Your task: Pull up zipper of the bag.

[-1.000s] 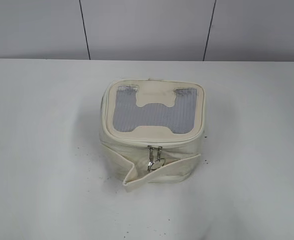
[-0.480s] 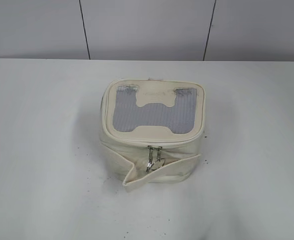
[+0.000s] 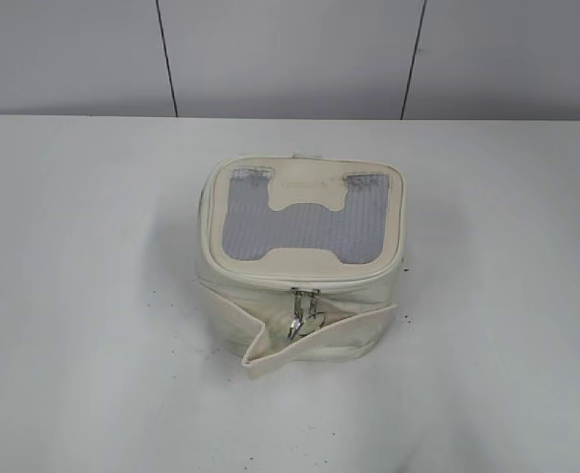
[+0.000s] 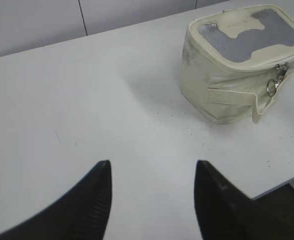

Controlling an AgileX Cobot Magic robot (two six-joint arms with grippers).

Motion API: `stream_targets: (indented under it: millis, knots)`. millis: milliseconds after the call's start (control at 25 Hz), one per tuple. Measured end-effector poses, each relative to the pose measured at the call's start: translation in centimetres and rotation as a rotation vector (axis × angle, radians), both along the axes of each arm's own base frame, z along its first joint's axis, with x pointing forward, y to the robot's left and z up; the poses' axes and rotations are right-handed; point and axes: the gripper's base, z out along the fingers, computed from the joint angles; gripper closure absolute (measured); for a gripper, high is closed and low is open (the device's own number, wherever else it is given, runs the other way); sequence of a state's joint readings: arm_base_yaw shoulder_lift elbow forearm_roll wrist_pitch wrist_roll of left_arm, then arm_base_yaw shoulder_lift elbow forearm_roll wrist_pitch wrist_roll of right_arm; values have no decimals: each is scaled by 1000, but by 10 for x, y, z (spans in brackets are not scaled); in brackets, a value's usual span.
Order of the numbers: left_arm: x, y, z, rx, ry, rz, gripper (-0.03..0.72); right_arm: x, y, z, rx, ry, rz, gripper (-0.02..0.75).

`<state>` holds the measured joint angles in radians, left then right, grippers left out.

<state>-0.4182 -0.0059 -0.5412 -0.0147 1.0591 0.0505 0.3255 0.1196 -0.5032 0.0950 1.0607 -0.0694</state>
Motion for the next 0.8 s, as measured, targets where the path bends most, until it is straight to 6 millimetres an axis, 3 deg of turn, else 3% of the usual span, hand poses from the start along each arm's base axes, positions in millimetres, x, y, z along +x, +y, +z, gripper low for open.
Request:
stream_targets:
  millis: [400,800]
  knots:
    - [0,0,0,0,0,13,316,0,0,0,1,-1,-17,150]
    - [-1,-3,0,0,0,318,358,3,-3,0,1,-4,-257,150]
